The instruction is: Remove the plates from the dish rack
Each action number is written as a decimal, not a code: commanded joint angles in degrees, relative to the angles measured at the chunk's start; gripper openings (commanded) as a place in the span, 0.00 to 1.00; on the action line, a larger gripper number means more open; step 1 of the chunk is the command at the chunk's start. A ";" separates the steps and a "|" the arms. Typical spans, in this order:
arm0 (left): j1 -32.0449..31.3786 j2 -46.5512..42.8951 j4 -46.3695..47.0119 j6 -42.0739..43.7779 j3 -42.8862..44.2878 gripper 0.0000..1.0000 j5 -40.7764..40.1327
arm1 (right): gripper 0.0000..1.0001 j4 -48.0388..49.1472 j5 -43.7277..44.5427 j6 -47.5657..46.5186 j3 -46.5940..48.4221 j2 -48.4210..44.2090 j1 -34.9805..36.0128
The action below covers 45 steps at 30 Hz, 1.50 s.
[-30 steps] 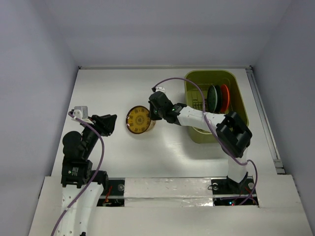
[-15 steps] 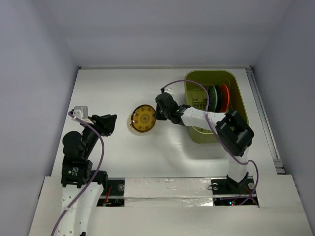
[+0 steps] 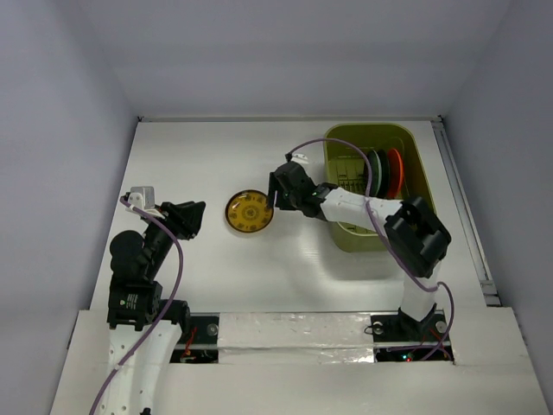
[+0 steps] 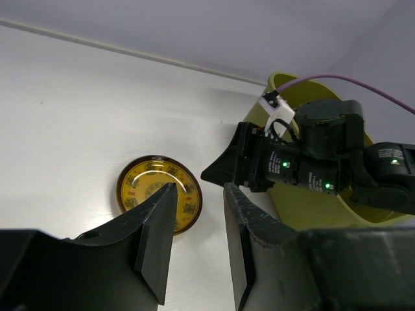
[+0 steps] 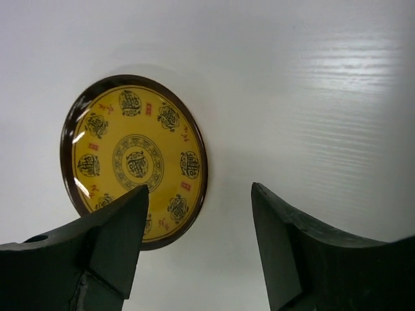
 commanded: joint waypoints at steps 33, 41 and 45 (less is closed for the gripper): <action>0.19 -0.34 2.60 -0.12 -0.13 0.09 0.94 | 0.24 -25.43 22.73 -20.60 -2.93 -34.58 -20.42; 0.19 -0.34 2.69 -0.12 -0.05 0.18 1.20 | 0.43 -24.99 21.50 -23.07 -1.70 -28.16 -23.59; 0.19 -0.61 2.69 -0.03 -0.05 0.21 1.03 | 0.43 -24.90 21.93 -23.95 -0.39 -24.91 -24.11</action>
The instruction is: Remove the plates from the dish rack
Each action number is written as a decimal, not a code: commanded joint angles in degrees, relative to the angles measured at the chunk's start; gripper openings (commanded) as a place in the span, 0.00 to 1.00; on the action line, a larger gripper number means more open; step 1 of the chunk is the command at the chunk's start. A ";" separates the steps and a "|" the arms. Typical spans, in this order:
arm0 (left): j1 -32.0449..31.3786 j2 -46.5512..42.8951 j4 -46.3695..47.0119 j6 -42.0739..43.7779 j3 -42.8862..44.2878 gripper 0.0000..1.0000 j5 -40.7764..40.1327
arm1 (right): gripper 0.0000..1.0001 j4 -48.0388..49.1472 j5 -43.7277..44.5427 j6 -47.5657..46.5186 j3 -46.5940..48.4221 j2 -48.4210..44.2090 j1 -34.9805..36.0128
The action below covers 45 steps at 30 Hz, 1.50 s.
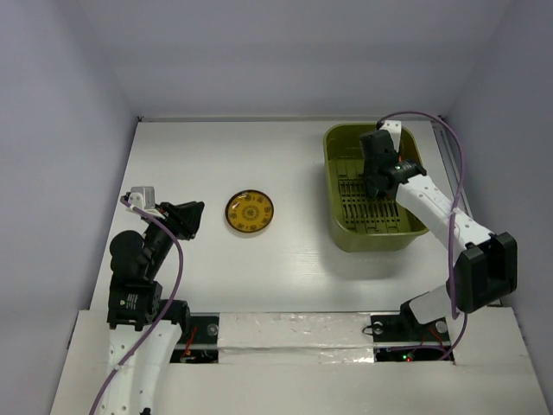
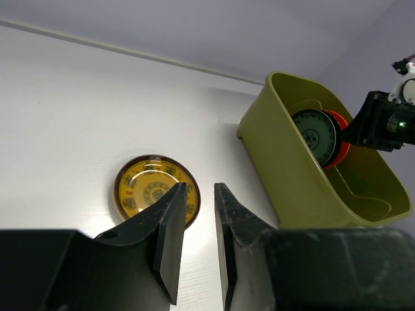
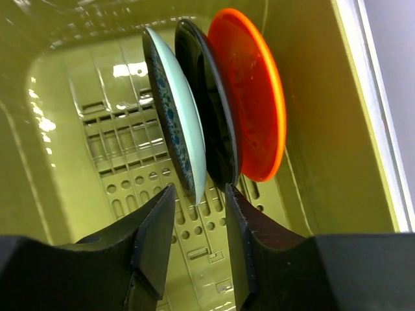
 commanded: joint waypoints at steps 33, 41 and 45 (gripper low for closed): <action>0.19 -0.78 2.84 0.15 -0.05 0.22 0.88 | 0.02 -5.24 10.64 -5.92 15.70 8.87 1.28; 0.19 -0.70 2.84 0.06 -0.22 0.22 1.23 | 0.00 -9.11 11.69 -5.66 19.57 2.99 4.63; 0.19 -0.17 2.93 0.06 -0.22 0.22 1.23 | 0.00 -7.10 6.00 -4.61 20.45 -4.12 7.35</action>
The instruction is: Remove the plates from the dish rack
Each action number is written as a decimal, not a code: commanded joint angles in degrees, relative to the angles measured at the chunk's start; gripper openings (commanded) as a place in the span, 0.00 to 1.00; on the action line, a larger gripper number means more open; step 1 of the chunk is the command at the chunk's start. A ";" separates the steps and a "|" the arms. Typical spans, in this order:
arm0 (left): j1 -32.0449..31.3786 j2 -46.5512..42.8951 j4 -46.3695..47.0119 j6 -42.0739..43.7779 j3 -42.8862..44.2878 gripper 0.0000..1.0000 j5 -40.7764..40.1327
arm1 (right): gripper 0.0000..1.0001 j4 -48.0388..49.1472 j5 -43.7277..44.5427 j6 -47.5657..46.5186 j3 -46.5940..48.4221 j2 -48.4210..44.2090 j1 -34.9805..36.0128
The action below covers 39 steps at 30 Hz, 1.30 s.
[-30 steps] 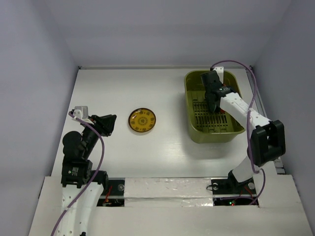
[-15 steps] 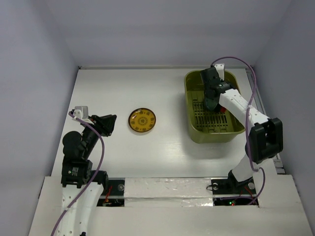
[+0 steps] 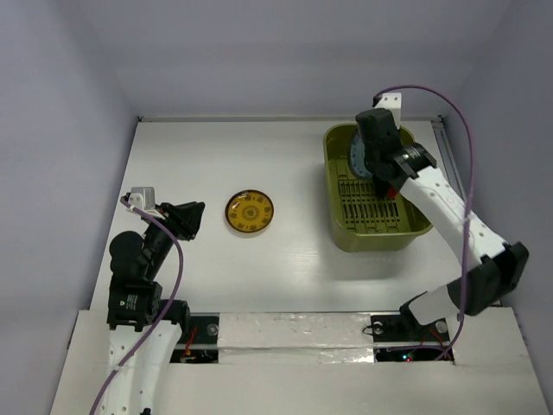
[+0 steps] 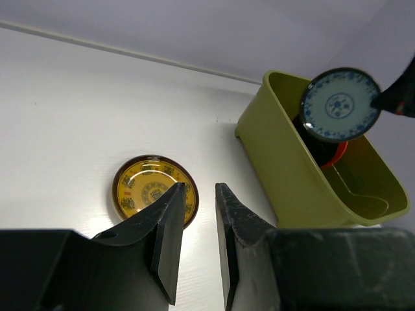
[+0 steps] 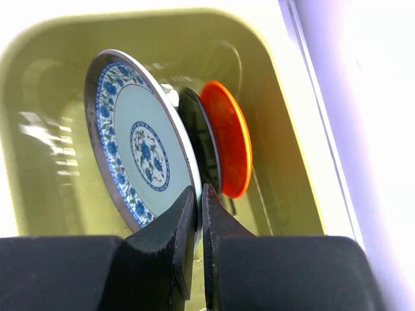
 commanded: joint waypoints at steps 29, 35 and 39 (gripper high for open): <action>0.71 0.91 2.47 -0.01 -0.04 0.13 -0.44 | 0.00 38.77 -38.53 27.49 -9.23 17.21 18.94; 0.71 1.00 2.38 -0.01 0.04 0.16 -0.35 | 0.00 38.77 -37.22 28.46 -10.81 19.41 18.94; 0.71 1.17 2.56 -0.01 -0.13 0.17 -0.09 | 0.01 39.20 -37.22 28.72 -12.22 20.11 18.94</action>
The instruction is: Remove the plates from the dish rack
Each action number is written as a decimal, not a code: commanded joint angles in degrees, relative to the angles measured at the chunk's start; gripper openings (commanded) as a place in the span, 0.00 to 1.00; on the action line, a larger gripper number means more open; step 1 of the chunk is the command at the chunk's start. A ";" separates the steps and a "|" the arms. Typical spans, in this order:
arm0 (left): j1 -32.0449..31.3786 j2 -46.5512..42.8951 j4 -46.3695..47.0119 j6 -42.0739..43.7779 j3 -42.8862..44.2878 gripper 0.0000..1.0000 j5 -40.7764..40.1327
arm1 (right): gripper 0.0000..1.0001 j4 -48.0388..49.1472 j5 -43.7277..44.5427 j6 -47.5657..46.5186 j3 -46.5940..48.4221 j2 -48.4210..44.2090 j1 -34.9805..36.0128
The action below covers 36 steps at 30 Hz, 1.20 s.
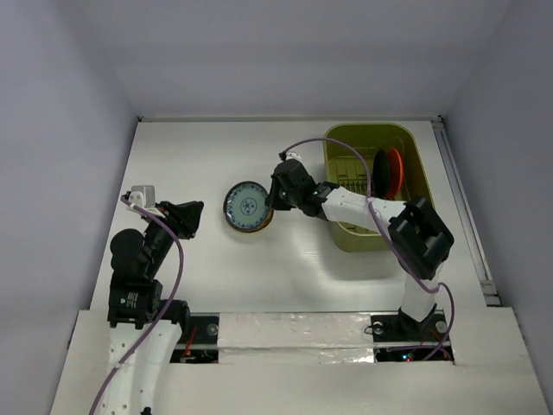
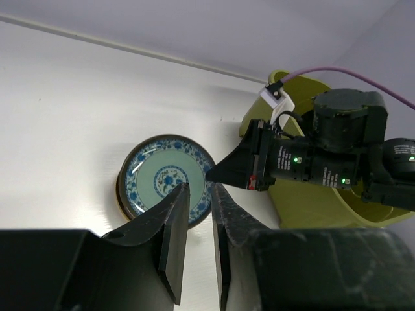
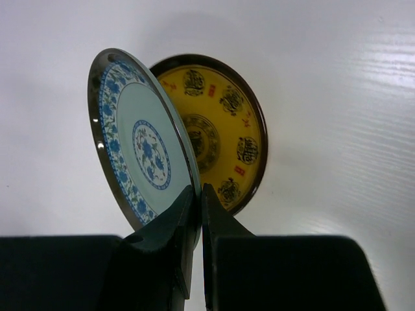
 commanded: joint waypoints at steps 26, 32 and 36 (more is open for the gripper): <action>0.32 -1.26 2.67 -0.16 -0.22 0.19 0.33 | 0.55 -10.63 14.53 -6.54 -0.09 -14.33 1.88; 0.32 -1.09 2.93 0.01 -0.31 0.06 1.12 | 0.00 -18.81 27.46 -12.70 1.67 -25.08 -1.53; 0.32 -1.17 2.84 0.02 -0.22 0.00 0.95 | 0.00 -22.15 29.31 -15.60 1.23 -29.83 -10.14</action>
